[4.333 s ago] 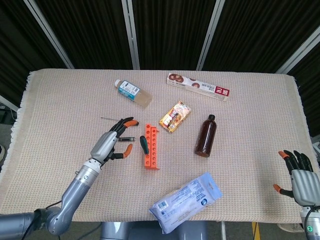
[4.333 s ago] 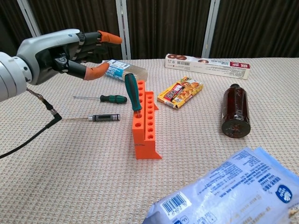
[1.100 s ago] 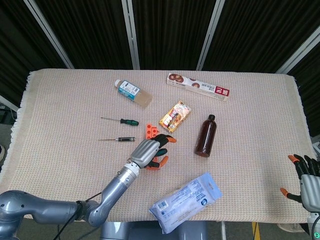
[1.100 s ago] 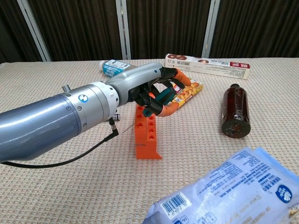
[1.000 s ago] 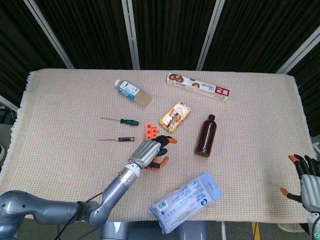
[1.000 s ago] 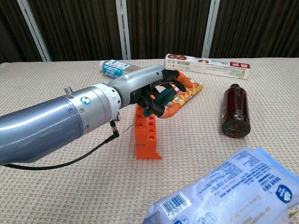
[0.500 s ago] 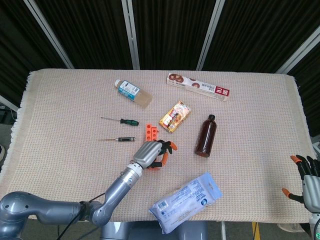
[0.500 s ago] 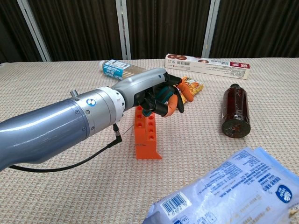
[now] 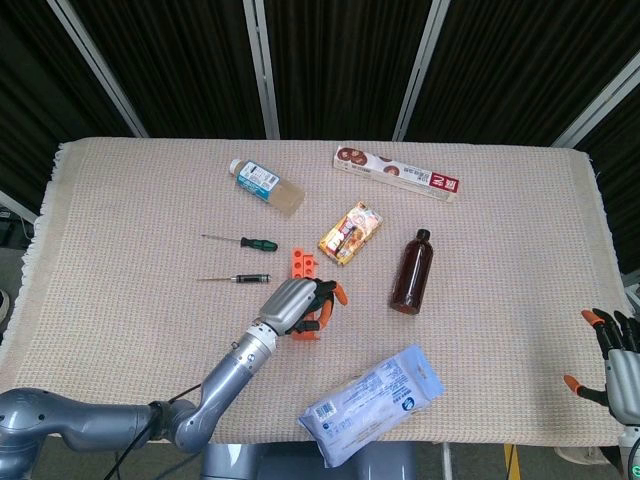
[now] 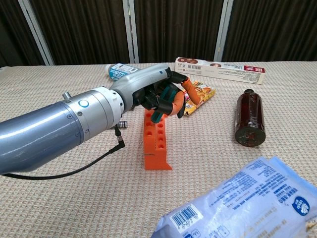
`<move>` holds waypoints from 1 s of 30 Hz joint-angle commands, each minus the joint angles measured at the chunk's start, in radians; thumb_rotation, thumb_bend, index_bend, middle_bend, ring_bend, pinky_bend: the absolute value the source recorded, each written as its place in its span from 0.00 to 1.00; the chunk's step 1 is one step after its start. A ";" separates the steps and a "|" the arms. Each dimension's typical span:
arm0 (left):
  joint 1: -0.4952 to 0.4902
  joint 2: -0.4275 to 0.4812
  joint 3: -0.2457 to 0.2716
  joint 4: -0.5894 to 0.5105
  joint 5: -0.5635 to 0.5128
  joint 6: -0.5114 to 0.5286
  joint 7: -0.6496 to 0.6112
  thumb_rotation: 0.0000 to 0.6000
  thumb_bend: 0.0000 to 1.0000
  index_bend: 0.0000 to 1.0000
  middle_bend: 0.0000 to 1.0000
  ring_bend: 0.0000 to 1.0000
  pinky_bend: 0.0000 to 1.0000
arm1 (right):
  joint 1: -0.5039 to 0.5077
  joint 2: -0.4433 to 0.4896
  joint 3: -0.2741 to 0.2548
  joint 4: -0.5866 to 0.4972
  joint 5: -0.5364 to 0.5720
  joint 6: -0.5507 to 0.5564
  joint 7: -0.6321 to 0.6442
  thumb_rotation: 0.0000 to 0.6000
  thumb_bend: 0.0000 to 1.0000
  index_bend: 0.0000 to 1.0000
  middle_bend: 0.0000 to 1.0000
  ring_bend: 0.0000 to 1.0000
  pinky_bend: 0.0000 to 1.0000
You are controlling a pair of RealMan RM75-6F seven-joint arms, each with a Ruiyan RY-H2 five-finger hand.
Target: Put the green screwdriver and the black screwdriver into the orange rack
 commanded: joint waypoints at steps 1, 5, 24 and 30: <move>0.017 0.019 0.008 -0.009 0.043 -0.003 -0.042 1.00 0.91 0.43 0.62 0.39 0.36 | 0.000 0.000 0.000 -0.001 0.000 0.000 -0.001 1.00 0.00 0.14 0.11 0.00 0.03; 0.030 0.037 0.022 -0.017 0.089 0.001 -0.075 1.00 0.91 0.43 0.62 0.39 0.35 | 0.001 0.000 0.001 -0.002 0.001 -0.002 -0.003 1.00 0.00 0.14 0.11 0.00 0.03; 0.100 0.015 0.046 0.057 0.232 0.040 -0.393 1.00 0.90 0.42 0.60 0.39 0.15 | 0.009 -0.002 0.006 -0.003 0.010 -0.017 -0.007 1.00 0.00 0.14 0.11 0.00 0.03; 0.110 0.012 0.054 0.077 0.259 0.038 -0.459 1.00 0.90 0.43 0.60 0.39 0.13 | 0.012 -0.003 0.008 -0.005 0.012 -0.022 -0.010 1.00 0.00 0.14 0.11 0.00 0.03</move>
